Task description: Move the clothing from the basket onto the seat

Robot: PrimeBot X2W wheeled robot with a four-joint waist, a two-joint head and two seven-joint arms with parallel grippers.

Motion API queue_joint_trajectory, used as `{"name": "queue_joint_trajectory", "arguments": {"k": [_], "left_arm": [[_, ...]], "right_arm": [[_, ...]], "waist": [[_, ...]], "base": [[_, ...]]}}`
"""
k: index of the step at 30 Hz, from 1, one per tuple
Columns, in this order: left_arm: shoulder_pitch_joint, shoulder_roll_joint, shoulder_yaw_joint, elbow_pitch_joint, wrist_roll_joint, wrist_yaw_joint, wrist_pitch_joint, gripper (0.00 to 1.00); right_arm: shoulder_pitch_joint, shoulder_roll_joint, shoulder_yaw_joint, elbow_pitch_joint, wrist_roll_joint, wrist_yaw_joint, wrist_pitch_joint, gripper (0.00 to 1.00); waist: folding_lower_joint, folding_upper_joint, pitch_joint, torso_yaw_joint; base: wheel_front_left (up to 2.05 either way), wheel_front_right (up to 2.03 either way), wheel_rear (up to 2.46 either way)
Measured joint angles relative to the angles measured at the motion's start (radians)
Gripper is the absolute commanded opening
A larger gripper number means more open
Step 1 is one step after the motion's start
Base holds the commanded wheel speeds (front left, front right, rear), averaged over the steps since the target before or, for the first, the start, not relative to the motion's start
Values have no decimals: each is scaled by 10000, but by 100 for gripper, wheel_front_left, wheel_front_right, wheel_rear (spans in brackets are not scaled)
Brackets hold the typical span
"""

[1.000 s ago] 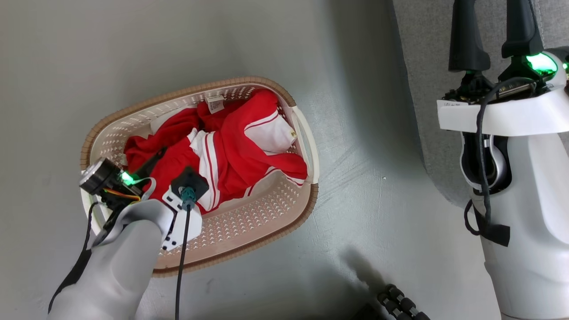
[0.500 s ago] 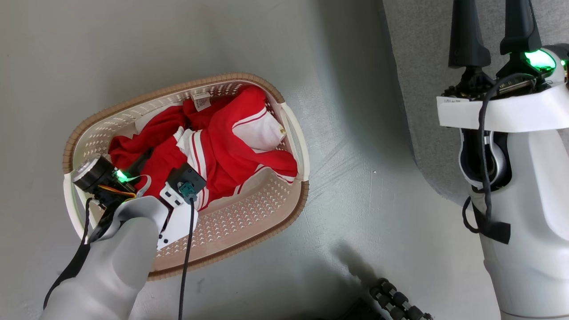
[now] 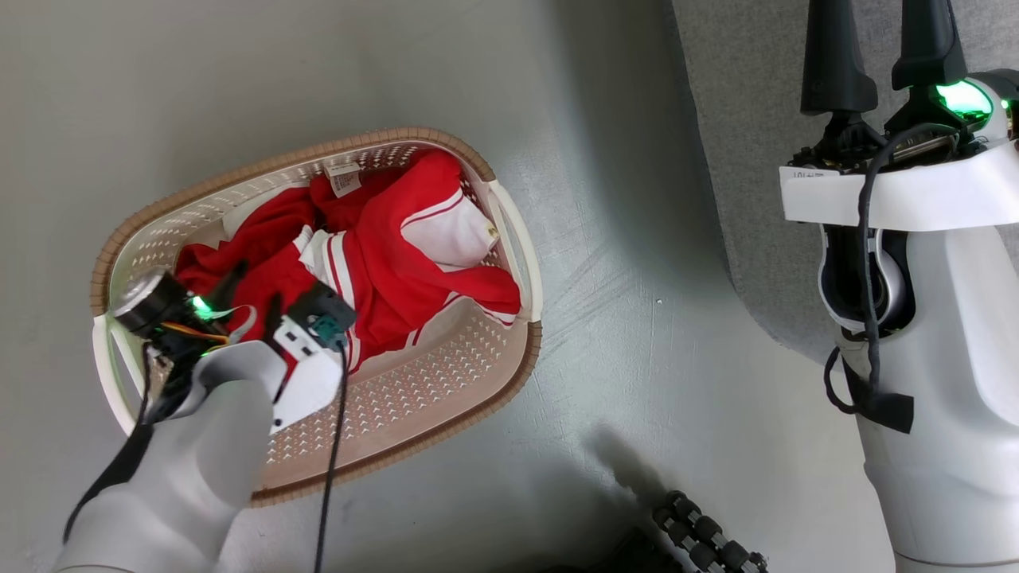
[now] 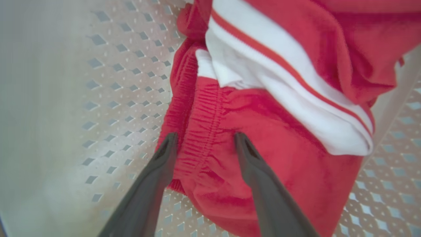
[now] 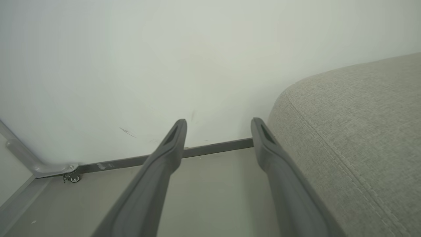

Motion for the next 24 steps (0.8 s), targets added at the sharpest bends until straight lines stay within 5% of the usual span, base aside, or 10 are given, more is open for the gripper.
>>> {"name": "queue_joint_trajectory", "arguments": {"k": [2, 4, 24], "left_arm": [[-16, 127, 6, 111, -12, 0, 0, 29], [-29, 148, -4, 196, -10, 4, 29, 1], [-121, -681, -19, -44, -267, 144, -424, 0]], "right_arm": [[0, -2, 40, -2, 58, 0, 0, 100], [0, 0, 54, -4, 58, 0, 0, 100], [2, 0, -286, 169, 130, 0, -2, 100]], "waist": [[0, 0, 31, -29], [0, 0, 46, -47], [0, 0, -166, 159]], "base": [[0, 0, 0], [0, 0, 0], [0, 0, 0]]}}
